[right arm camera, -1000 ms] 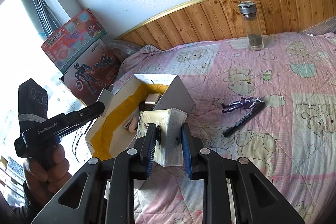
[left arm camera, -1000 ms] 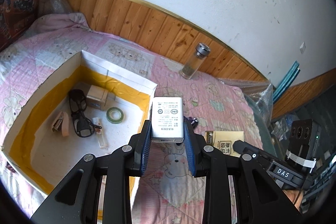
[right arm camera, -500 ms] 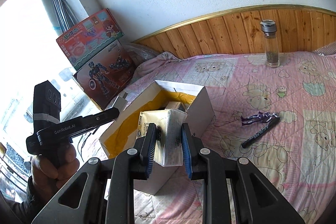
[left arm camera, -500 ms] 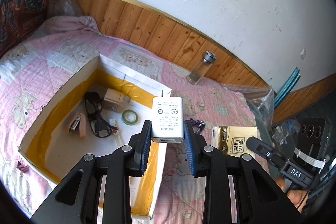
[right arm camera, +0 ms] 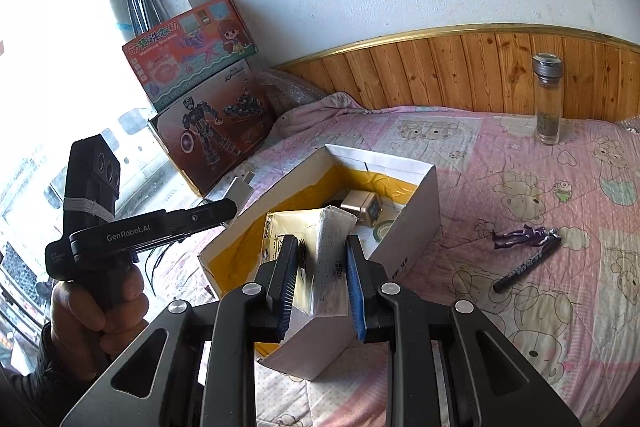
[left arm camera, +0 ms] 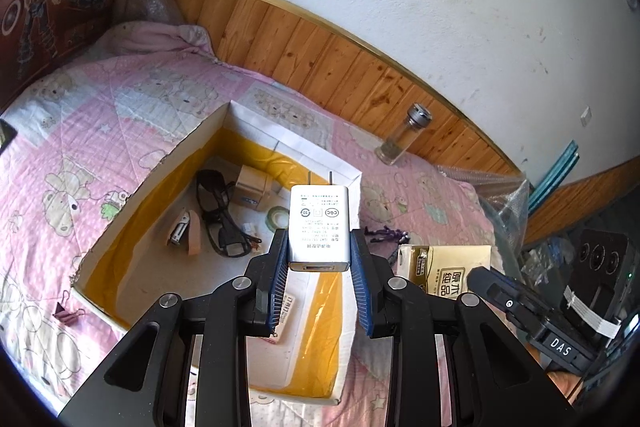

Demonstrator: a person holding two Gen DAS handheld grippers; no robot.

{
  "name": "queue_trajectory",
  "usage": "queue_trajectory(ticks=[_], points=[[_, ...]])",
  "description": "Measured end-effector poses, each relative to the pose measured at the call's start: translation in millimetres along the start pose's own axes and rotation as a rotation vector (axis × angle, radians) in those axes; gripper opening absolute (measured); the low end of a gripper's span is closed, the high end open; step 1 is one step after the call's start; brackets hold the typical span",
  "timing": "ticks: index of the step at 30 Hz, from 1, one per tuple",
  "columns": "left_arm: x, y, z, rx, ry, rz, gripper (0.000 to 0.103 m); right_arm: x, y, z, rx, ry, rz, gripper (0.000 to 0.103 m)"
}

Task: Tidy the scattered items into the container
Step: 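Move both held items over the box interior and lower them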

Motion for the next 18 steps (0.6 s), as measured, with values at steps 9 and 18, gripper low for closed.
queue_trajectory(ticks=[9, 18], points=[[8.8, 8.0, -26.6, -0.065, 0.024, -0.043, 0.030, 8.0, 22.4, -12.5, 0.009, -0.032, -0.022, 0.025], [20.8, 19.7, -46.2, -0.142, 0.107, -0.093, 0.030, 15.5, 48.1, -22.2, 0.015, -0.051, -0.057, 0.025]])
Point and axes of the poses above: each gripper's, at about its wrist camera, not at the fingertips, and y roughly the way its jaws point, z to its right, x to its underside, the point moved 10 cm from there along y, roughly the way its jaws point, and after that the axes turned 4 degrees about z, right-handed, at the moved point
